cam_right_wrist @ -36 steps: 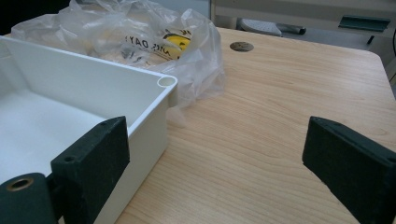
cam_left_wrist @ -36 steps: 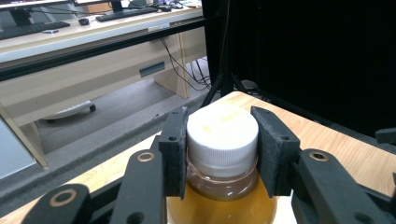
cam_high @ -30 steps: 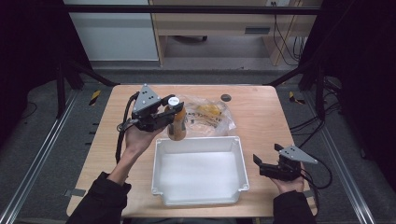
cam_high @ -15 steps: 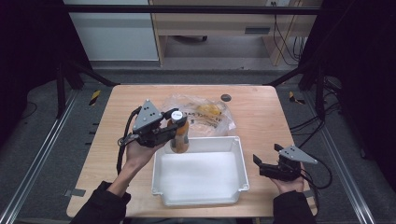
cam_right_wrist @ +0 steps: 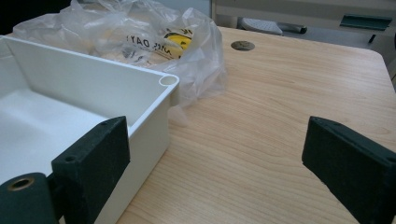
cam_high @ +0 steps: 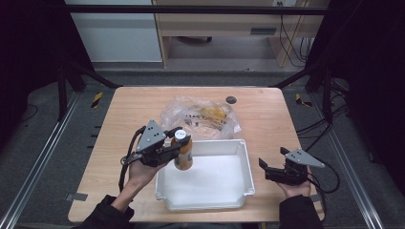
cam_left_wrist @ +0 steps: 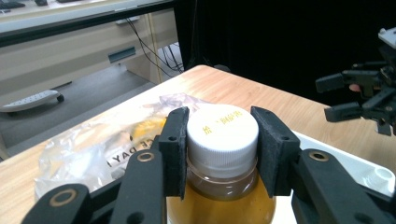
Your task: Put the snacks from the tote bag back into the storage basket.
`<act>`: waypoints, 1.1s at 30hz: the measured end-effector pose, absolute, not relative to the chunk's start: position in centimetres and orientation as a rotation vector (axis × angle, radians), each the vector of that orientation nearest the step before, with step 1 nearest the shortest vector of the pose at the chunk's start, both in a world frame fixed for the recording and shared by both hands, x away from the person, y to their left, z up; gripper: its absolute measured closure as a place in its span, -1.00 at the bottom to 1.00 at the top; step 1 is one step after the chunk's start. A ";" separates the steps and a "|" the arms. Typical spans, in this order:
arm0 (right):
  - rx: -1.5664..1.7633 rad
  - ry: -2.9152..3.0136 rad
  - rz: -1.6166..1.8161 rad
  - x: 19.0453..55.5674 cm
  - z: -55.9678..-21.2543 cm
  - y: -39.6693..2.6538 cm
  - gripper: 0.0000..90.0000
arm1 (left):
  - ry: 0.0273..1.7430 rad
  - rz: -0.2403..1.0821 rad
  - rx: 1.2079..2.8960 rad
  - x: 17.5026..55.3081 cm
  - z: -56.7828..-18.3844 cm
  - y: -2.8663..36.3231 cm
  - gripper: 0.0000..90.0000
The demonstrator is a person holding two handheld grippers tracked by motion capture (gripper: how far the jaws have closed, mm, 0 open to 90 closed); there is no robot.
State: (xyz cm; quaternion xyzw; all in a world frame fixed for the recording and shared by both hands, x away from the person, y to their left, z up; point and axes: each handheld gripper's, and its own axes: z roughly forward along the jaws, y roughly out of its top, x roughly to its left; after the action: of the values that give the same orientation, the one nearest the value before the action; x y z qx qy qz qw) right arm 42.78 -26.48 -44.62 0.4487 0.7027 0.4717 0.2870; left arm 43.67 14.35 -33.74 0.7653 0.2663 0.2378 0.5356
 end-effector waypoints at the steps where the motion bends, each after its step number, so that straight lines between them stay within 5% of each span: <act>1: 1.201 1.877 1.261 42.8 -44.6 -26.5 -0.83 | 0.637 0.561 1.820 43.6 -34.0 14.3 0.30; 33: 1.196 1.887 1.260 42.7 -44.7 -26.4 -0.82 | 0.677 0.458 1.894 42.3 -39.5 13.4 0.30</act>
State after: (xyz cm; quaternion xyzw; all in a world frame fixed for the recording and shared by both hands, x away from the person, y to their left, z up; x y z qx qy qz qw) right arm 42.66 -26.37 -44.66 0.4469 0.7054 0.4710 0.2844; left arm 42.30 13.39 -39.53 0.7879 0.2814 0.1905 0.5136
